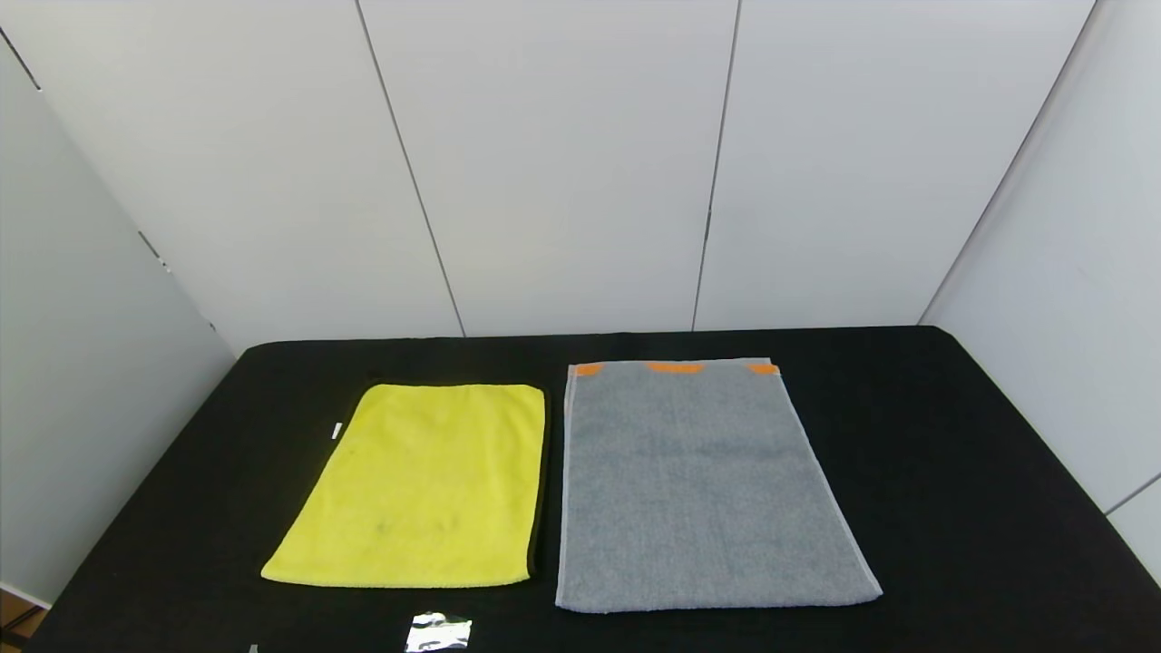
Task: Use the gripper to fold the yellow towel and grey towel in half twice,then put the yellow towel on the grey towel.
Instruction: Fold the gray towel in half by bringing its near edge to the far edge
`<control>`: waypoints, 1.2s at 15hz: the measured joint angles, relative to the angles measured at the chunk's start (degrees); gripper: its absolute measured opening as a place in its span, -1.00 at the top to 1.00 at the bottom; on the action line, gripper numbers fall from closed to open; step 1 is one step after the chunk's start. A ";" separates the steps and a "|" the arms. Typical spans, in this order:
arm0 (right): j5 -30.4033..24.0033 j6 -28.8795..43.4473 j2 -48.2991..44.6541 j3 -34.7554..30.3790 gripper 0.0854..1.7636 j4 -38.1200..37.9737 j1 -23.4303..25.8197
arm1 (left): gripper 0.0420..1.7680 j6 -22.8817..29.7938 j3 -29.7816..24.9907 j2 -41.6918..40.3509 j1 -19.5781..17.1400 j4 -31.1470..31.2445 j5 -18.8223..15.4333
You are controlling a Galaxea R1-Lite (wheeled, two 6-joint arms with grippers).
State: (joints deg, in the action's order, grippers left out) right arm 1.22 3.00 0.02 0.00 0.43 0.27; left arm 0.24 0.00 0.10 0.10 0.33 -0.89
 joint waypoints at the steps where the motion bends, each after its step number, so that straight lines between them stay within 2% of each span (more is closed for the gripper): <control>1: 0.00 0.00 0.00 0.00 -0.94 0.00 0.00 | -0.94 0.00 0.00 0.00 0.00 0.00 0.02; 15: 0.01 0.00 0.00 0.00 -0.94 0.00 0.00 | -0.94 -0.09 0.00 0.00 0.00 0.18 -0.01; 17: 0.00 0.00 0.00 0.00 -0.94 0.00 0.00 | -0.94 -0.09 0.21 0.00 0.00 4.27 0.00; 18: 0.01 0.00 0.00 0.00 -0.94 0.00 0.00 | -0.94 -0.09 0.00 0.00 0.00 2.67 0.00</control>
State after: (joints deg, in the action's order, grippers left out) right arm 1.23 3.00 0.02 0.00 0.43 0.27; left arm 0.16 0.00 0.10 0.10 3.00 -0.89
